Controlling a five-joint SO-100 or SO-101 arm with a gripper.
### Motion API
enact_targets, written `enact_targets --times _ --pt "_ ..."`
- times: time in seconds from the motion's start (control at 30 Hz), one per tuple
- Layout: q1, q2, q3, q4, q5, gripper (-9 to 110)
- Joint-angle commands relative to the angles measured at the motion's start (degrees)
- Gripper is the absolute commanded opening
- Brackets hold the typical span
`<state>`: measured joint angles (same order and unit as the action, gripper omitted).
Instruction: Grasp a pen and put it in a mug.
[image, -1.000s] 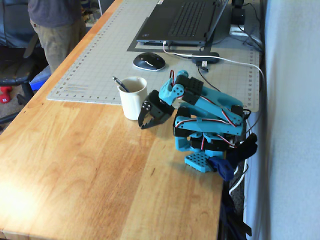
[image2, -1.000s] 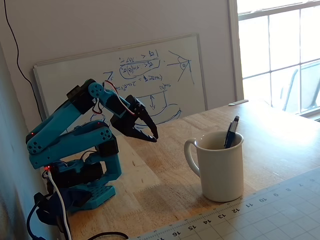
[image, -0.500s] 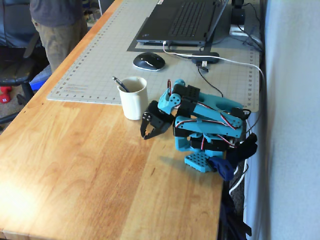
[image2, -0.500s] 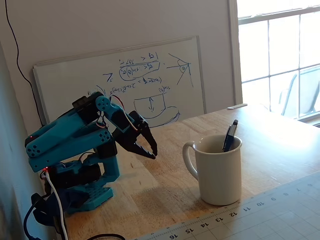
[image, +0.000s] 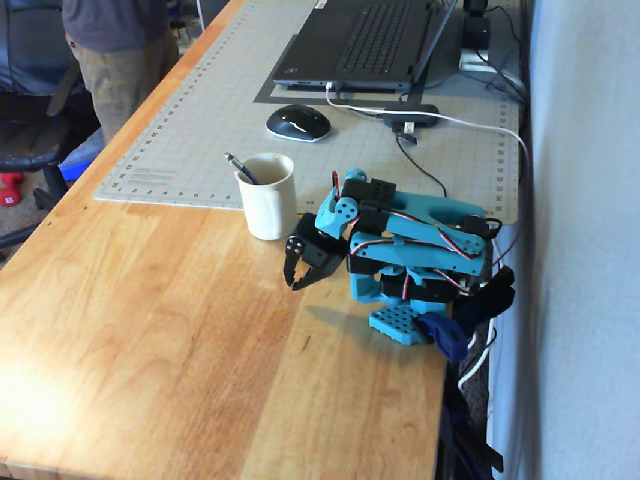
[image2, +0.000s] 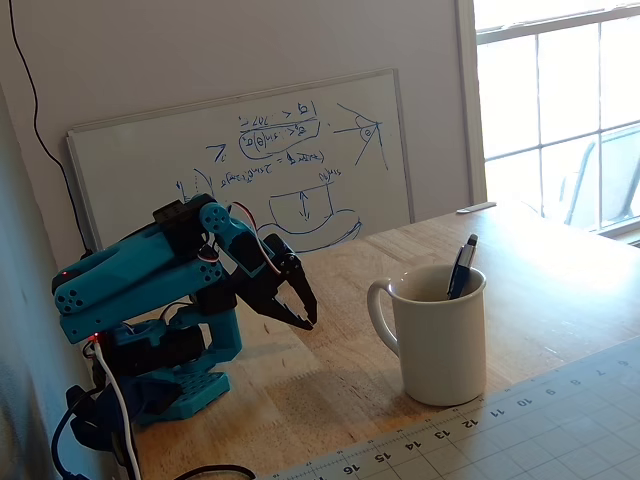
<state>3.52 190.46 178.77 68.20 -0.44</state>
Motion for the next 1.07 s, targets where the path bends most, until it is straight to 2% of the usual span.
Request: enact_targets --times 0.0,1.03 --pt "-0.3 1.4 -0.4 -0.5 -0.1 0" --pt "-0.7 1.3 -0.4 -0.5 0.5 0"
